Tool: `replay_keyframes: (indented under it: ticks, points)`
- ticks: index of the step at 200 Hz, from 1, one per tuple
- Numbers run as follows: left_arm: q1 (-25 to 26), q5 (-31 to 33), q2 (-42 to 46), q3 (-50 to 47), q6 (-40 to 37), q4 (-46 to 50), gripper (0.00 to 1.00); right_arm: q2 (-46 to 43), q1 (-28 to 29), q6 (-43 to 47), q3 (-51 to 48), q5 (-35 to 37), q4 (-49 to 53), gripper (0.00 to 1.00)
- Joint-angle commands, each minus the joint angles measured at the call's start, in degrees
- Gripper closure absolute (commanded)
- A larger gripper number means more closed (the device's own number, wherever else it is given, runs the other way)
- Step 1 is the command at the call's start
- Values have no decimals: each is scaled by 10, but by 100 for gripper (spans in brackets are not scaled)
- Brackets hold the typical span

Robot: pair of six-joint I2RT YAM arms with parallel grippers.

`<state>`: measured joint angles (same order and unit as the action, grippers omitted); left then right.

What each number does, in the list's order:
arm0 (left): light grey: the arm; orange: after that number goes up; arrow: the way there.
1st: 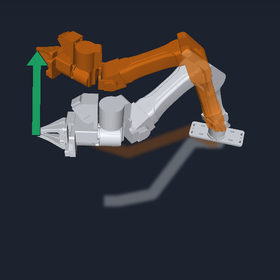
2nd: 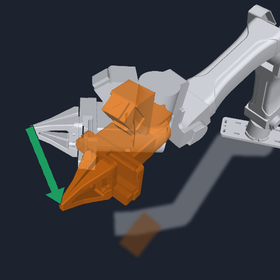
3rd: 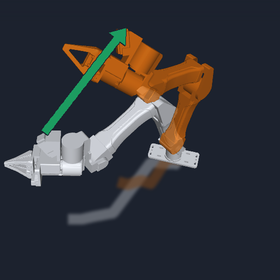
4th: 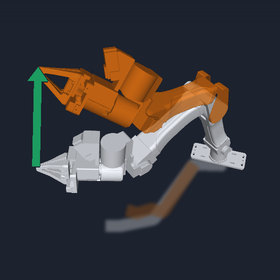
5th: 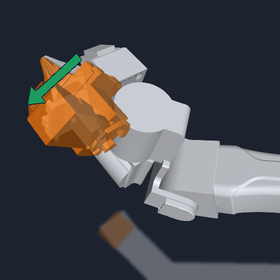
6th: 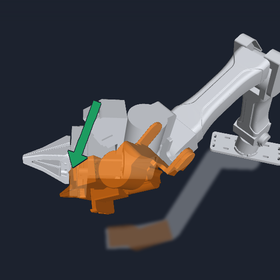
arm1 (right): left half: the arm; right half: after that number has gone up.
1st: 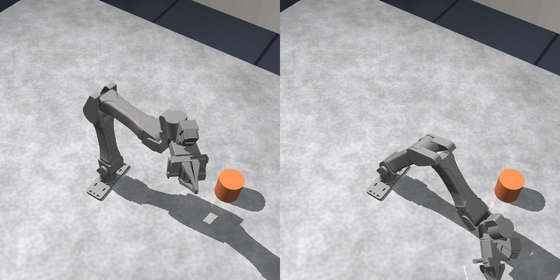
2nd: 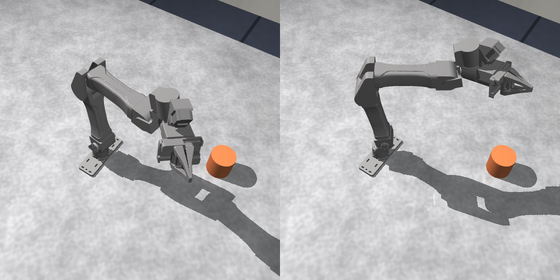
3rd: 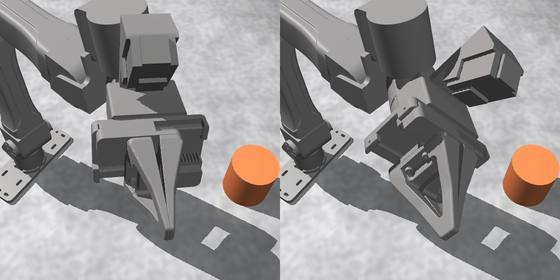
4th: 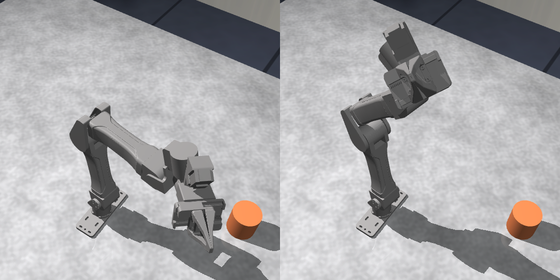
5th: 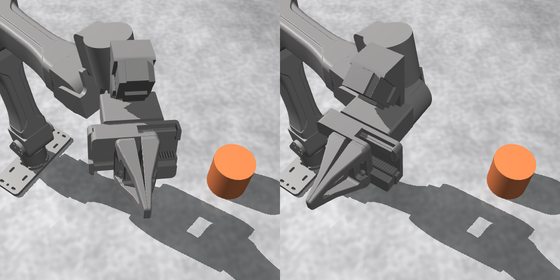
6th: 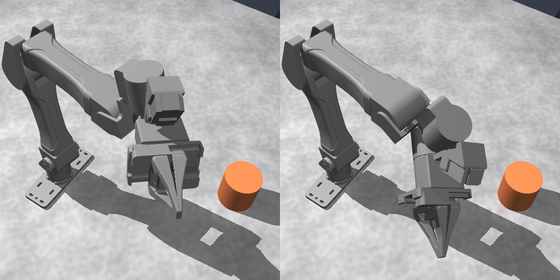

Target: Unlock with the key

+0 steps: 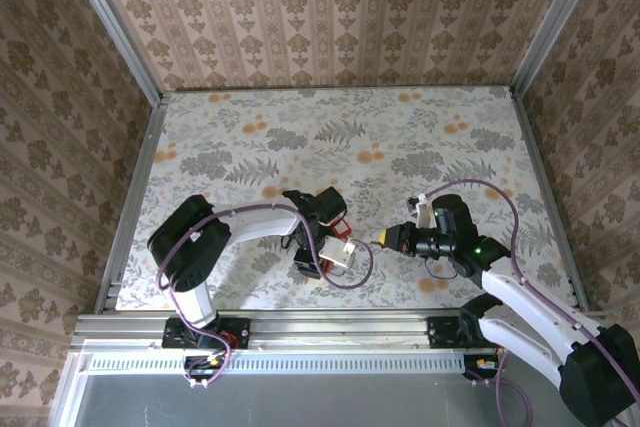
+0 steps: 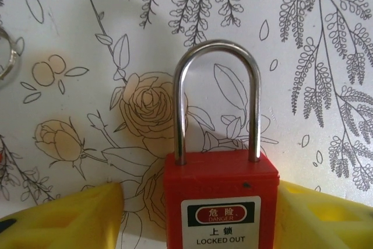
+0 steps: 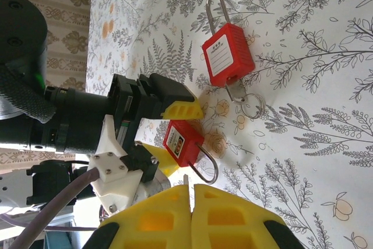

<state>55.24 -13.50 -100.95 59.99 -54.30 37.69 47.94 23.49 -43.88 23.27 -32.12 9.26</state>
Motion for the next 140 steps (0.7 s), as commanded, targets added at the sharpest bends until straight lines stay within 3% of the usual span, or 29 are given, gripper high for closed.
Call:
replay_keyframes:
  ticks: [1,37,69,85,100,140]
  points:
    - [12,7,-18,-7,31,21,38,-11,-6,-1,-4,-14,0,100]
    - [30,24,-36,-15,74,19,45,-10,-9,-1,-2,-16,-4,100]
    - [33,20,-36,-24,101,10,62,-5,-10,-4,1,-16,-11,100]
    - [26,11,-24,-20,126,3,76,-5,-10,-10,5,-15,-14,100]
    - [6,-14,13,-21,160,-20,84,-4,-11,-18,10,-11,-19,100]
    - [-59,-127,189,-64,270,-104,88,-13,-7,-39,34,-18,-42,100]
